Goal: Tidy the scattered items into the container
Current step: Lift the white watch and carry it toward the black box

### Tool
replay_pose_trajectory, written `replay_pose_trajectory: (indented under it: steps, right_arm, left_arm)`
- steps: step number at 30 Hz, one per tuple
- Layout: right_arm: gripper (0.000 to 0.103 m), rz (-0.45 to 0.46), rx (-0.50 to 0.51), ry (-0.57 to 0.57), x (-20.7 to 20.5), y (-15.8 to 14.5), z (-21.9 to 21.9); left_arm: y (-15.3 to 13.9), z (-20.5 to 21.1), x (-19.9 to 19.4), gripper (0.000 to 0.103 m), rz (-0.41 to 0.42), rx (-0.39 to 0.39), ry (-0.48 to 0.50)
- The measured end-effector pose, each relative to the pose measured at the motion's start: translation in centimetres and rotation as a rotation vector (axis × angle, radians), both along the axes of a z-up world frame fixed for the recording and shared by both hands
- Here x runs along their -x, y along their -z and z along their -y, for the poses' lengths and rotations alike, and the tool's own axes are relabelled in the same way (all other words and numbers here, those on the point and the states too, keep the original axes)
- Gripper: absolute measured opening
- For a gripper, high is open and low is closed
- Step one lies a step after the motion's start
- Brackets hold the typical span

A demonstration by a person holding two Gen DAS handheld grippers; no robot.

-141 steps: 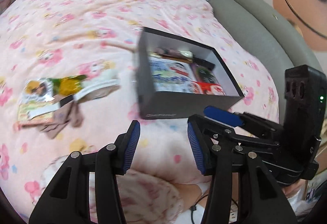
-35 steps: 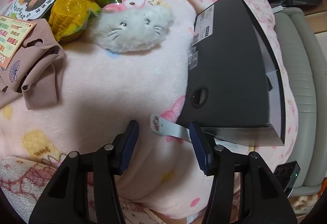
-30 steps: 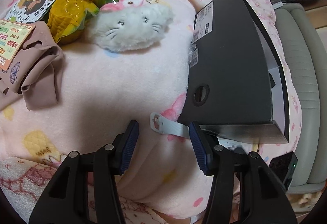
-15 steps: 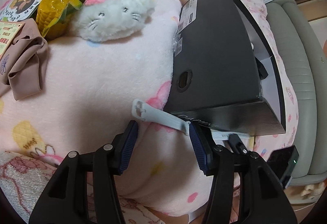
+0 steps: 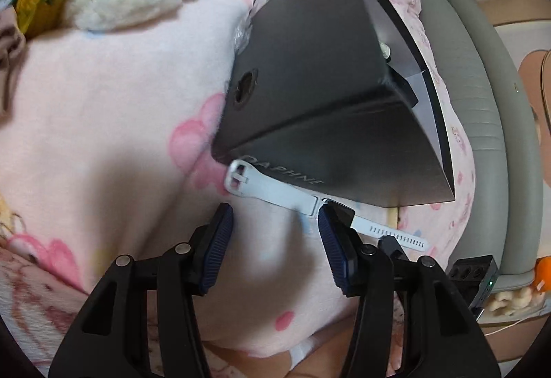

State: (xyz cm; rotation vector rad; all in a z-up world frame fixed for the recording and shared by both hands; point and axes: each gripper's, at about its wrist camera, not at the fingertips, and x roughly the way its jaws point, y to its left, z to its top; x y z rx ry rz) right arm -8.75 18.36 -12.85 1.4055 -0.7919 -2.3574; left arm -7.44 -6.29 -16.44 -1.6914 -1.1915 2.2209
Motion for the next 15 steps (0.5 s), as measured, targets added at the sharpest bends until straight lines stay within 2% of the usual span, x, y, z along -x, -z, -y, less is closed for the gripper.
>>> replay_pose_trajectory:
  steps: [1,3,4,8,10,12,13,15]
  right_arm:
    - [0.002,0.002,0.006,0.003,0.6,-0.1,-1.3]
    - [0.002,0.005,0.010,0.001,0.8,-0.1,-1.1]
    - [0.002,0.006,0.015,-0.001,-0.5,-0.1,-1.7]
    - [0.002,0.011,0.029,-0.002,-0.3,0.0,-1.4]
    - [0.002,0.018,0.042,0.003,-0.1,0.2,-1.4]
    - [0.002,0.019,0.054,0.018,0.2,0.5,-1.5]
    - [0.002,0.018,0.064,0.024,0.3,0.7,-1.7]
    - [0.003,0.023,0.100,0.045,0.8,1.4,-2.2]
  left_arm:
    - [0.1,-0.1,0.0,0.050,0.004,-0.001,-0.004]
    - [0.3,-0.2,0.1,0.050,-0.001,-0.017,-0.019]
    - [0.4,-0.2,0.1,0.050,-0.005,-0.031,-0.034]
    - [1.3,-0.4,0.3,0.049,-0.018,-0.061,-0.141]
    - [1.2,-1.0,0.5,0.042,-0.028,-0.015,-0.155]
    - [0.7,-1.9,0.8,0.028,-0.047,0.048,-0.130]
    - [0.5,-2.2,0.8,0.027,-0.054,0.061,-0.121]
    - [0.2,-2.5,0.8,0.017,-0.072,0.064,-0.113]
